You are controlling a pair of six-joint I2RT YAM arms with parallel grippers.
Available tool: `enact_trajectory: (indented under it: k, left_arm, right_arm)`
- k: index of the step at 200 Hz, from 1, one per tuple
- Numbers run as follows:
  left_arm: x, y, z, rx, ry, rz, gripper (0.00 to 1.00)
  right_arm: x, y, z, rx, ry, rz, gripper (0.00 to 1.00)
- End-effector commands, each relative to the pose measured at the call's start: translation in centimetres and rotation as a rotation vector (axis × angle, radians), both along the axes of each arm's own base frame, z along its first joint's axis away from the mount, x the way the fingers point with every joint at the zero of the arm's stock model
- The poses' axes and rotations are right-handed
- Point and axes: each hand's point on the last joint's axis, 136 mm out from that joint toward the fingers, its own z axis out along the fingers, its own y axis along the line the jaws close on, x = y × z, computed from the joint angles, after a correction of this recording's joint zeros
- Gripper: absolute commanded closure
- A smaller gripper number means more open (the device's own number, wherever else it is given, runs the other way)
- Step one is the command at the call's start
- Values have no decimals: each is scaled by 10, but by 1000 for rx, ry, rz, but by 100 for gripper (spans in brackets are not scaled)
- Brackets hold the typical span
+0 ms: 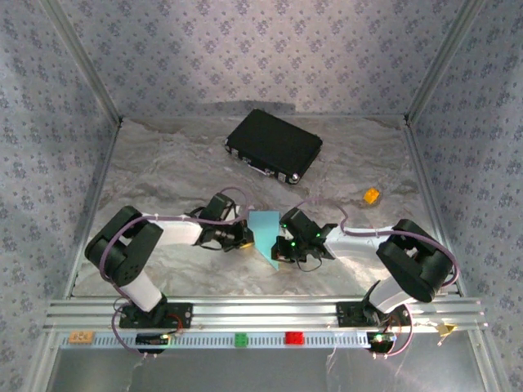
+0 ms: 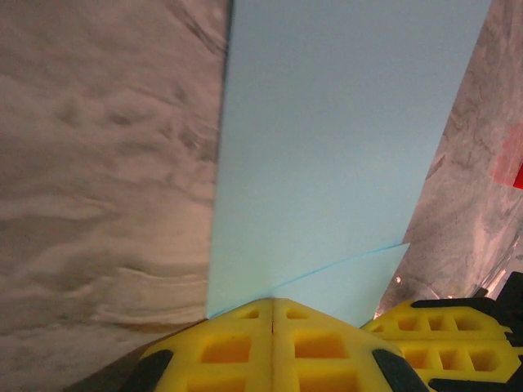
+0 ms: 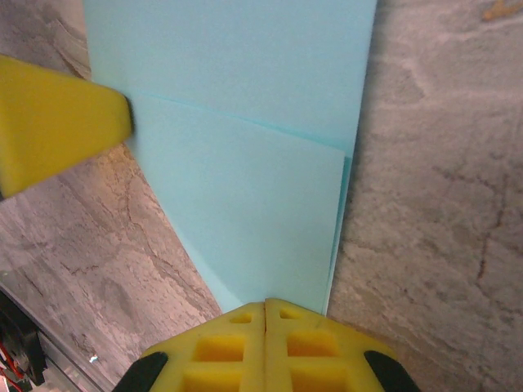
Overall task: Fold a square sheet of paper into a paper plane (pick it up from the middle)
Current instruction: Third fold the triangle at the center of the table.
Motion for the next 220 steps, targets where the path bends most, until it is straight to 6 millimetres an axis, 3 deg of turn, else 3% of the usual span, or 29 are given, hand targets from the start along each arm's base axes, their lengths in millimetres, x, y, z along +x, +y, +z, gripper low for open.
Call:
enact_trajectory:
  k: [1,39,75,126,169,199,220]
  left_arm:
    - [5,23,-10,58,-6,38,100]
    - [15,27,-3,40,-6,57,100]
    - [20,22,18,-5,-37,68,100]
    - [13,0,39,-49,-98,3,98]
    - [11,-16,21,-47,-56,-47,99]
    - [10,-2,-6,51,-14,-9,100]
    - [4,3,-15,65,4,-6,100]
  right_arm:
    - [-21,-36,-35,-171,70,-9,100]
    - [-20,-35,-34,-170,66,-5,100]
    - [-19,-35,-32,-172,60,8,100]
    - [-16,-34,-29,-169,51,9,100]
    - [-14,-32,-27,-162,46,17,100]
    - [-8,-25,-18,-133,14,33,100]
    - [0,-13,1,-83,-33,50,100]
